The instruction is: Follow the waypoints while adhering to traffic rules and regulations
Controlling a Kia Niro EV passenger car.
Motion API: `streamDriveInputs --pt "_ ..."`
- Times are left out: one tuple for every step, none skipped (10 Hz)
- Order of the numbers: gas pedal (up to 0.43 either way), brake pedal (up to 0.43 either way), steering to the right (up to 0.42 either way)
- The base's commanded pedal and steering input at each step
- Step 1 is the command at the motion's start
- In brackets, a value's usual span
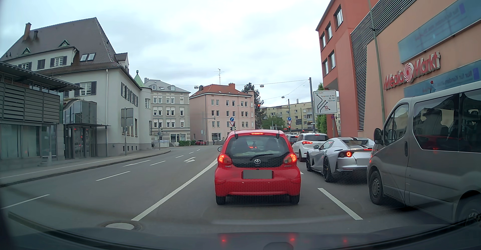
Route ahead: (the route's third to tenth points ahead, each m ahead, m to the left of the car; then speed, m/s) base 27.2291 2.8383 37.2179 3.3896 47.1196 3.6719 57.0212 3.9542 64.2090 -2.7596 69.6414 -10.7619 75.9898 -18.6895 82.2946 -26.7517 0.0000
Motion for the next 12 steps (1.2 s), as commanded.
streamDriveInputs --pt "0.000 0.220 0.007" --pt "0.000 0.220 0.007" --pt "0.000 0.220 0.006" --pt "0.000 0.220 0.007" --pt "0.000 0.220 0.007" --pt "0.000 0.220 0.007" --pt "0.000 0.213 0.007" --pt "0.000 0.220 0.007" --pt "0.000 0.220 0.007" --pt "0.000 0.220 0.007" --pt "0.000 0.220 0.006" --pt "0.000 0.220 0.007"
